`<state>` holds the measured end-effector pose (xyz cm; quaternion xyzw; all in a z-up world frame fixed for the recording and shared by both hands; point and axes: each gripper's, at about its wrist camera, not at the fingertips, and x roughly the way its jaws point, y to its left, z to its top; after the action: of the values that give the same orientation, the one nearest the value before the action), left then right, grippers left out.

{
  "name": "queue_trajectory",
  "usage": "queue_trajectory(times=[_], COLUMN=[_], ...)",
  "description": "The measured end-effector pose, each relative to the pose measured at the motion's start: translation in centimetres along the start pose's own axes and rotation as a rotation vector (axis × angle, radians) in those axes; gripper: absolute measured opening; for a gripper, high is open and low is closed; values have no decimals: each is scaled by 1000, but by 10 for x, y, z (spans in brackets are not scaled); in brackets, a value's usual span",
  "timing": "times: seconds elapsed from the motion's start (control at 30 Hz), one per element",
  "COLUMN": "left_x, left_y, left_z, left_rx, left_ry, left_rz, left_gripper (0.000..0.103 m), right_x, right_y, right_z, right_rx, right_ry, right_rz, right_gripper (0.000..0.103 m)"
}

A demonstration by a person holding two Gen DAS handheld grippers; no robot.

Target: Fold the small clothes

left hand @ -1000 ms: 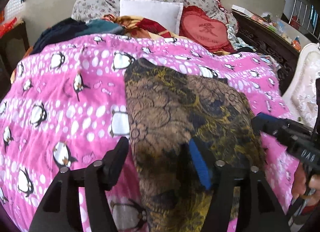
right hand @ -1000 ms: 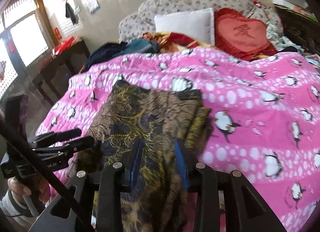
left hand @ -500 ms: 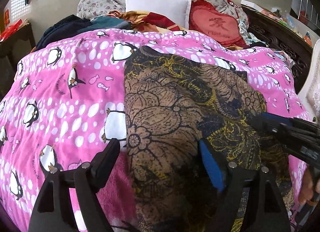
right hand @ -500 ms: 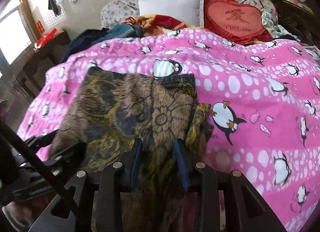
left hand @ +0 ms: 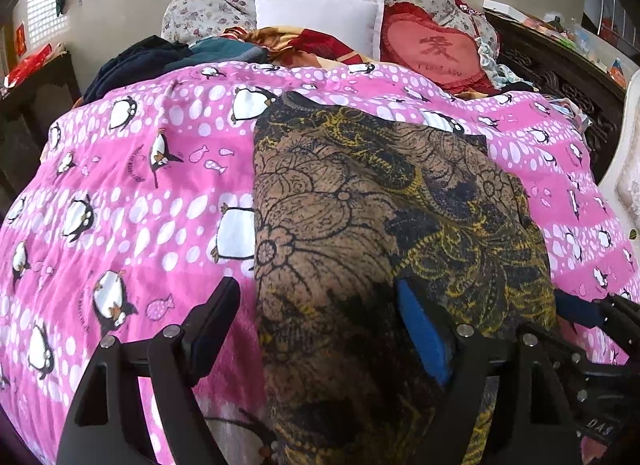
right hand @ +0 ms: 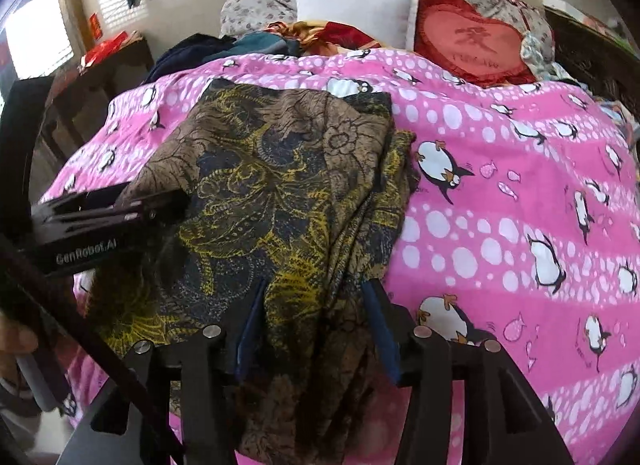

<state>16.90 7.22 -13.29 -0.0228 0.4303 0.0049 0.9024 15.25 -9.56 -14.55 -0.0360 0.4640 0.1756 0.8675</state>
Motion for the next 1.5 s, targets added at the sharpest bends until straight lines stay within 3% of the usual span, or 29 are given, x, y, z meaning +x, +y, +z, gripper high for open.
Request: queue_trajectory(times=[0.1,0.53,0.73,1.5], left_x=[-12,-69,-87,-88], left_y=[-4,4,5,-2], left_z=[-4,-12,-10,-13], left_rx=[24,-12,-31,-22], left_ry=[-19,-121,-159,-149], left_rz=[9,41,46,56], left_gripper=[80,80,82,82], right_x=[-13,-63,-72,-79], right_y=[0,14,18,18], right_z=[2,18,21,20], right_rx=[17,60,79,90], right_ry=[-18,-157,-179,-183], right_rz=[11,-72,-85,-107], right_gripper=[54,82,86,92])
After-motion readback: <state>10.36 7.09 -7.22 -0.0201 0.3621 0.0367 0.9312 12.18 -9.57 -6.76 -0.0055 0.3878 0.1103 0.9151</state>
